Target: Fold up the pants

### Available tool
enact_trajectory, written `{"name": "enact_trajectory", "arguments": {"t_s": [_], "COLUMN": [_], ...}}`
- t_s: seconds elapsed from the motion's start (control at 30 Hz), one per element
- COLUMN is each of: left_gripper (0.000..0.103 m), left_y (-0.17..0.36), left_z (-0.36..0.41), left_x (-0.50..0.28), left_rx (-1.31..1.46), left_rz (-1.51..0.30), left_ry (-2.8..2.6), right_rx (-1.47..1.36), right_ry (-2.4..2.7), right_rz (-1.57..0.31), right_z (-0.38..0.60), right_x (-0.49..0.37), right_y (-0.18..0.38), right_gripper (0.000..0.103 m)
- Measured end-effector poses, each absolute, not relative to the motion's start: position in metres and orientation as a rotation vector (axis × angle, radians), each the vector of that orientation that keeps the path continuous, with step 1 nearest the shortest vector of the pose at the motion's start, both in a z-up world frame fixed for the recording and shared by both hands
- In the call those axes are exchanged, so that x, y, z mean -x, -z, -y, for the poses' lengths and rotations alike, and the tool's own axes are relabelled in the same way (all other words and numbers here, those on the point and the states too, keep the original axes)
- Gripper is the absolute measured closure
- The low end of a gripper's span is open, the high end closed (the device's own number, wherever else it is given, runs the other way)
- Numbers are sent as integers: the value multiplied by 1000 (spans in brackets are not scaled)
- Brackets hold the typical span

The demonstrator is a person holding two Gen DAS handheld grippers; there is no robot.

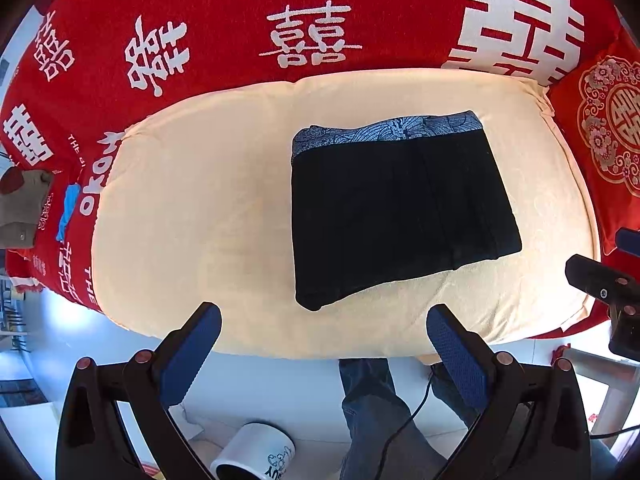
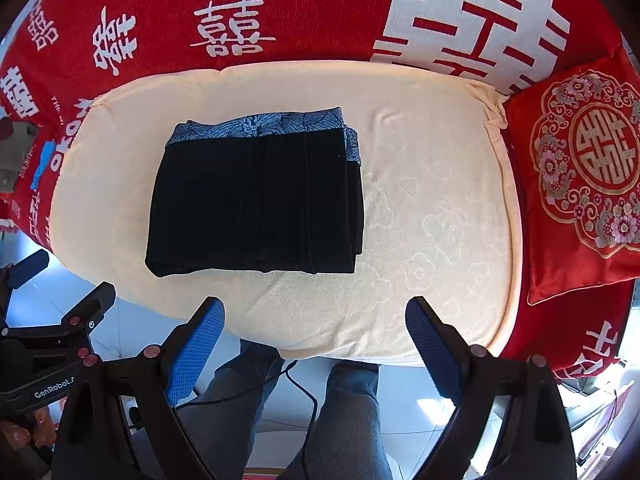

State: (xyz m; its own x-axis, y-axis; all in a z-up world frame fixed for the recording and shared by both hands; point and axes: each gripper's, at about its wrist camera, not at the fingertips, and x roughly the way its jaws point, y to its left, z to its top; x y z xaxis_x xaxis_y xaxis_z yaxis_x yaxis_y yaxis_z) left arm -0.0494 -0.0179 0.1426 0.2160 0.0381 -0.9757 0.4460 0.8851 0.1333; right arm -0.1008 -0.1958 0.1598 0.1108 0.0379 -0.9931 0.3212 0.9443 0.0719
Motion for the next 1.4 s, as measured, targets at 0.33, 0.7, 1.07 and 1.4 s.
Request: {"name": "enact_trajectory", "arguments": {"t_s": [0.33, 0.7, 1.07, 1.4], "left_gripper": [0, 0, 0, 0], "left_y": [-143, -144, -144, -146], "left_z": [18, 19, 18, 17], "left_x": [49, 51, 52, 54], "left_rx": [-431, -433, -433, -437], "left_rz": [-1334, -1329, -1328, -1320], "left_ry": [296, 298, 298, 311], "right_rx": [-299, -296, -294, -297], "right_ry": [213, 213, 210, 214], "right_rz": [-1452, -1450, -1450, -1450], "right_z": [195, 195, 195, 193], "right_x": [101, 101, 102, 104], "right_y": [-160, -160, -160, -160], "right_gripper": [9, 9, 9, 9]}}
